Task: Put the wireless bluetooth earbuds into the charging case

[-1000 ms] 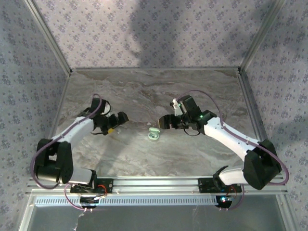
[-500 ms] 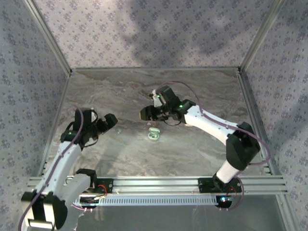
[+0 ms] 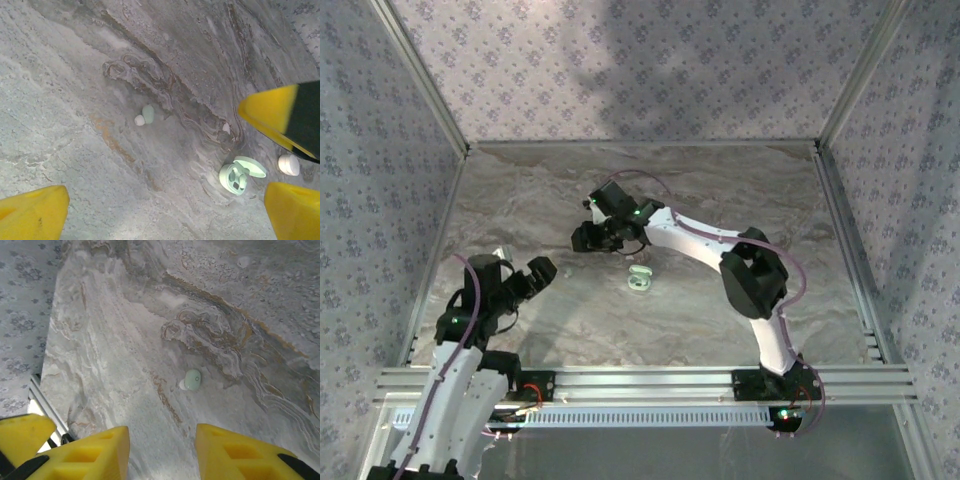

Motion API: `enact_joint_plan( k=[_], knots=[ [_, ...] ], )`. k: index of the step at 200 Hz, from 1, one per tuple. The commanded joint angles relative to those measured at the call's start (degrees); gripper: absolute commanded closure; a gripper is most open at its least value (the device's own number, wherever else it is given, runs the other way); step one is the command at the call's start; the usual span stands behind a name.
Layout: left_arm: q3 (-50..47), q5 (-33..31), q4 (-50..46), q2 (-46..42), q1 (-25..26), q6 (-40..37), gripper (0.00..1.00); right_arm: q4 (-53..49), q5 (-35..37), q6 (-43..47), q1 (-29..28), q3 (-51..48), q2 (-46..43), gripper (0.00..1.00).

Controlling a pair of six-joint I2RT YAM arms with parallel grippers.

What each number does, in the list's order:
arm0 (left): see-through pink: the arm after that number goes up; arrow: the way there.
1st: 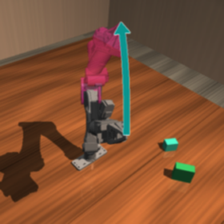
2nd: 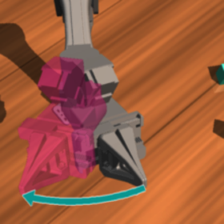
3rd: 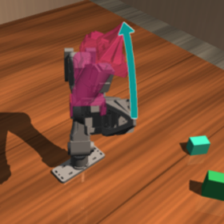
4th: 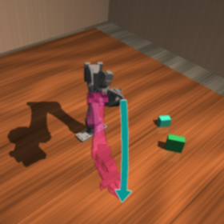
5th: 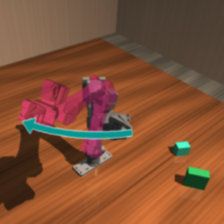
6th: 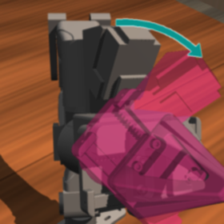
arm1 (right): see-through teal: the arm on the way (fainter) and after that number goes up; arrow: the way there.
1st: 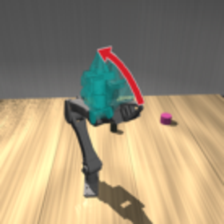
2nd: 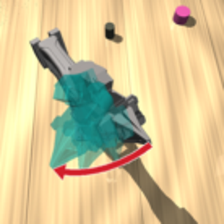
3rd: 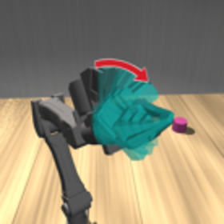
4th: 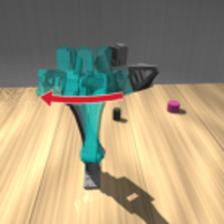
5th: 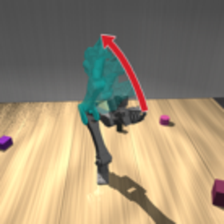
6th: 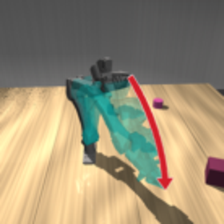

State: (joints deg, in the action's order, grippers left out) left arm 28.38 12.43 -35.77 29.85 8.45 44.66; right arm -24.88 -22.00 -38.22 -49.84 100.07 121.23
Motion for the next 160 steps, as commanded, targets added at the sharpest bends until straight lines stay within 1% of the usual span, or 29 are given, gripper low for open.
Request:
enact_joint_plan(
  k=[1, 34, 58, 104, 160],
  knots=[
    [-0.41, 0.95, -0.39, -2.25, -0.27, -0.25, 0.0, -3.5, -0.81, -1.05, -0.26, 3.81, 3.53, 0.59],
    [-1.04, -0.1, 0.05, -4.56, -0.26, -0.75, 0.0, -4.9, -1.93, -1.6, -0.19, 7.59, 8.36, 0.61],
    [-0.96, -1.88, -0.07, -4.72, -0.27, -0.73, 0.0, -6.14, -2.97, -1.6, -0.08, 10.15, 11.16, 0.63],
    [-1.07, -4.91, -0.62, -5.38, -0.27, 0.68, 0.0, -7.67, -4.53, -1.86, -0.27, 13.79, 14.92, 0.63],
    [-1.66, -3.39, 0.85, -6.13, -0.22, -1.21, 0.0, -8.4, -6.1, -2.12, -1.05, 16.5, 17.98, 0.63]
  ],
)
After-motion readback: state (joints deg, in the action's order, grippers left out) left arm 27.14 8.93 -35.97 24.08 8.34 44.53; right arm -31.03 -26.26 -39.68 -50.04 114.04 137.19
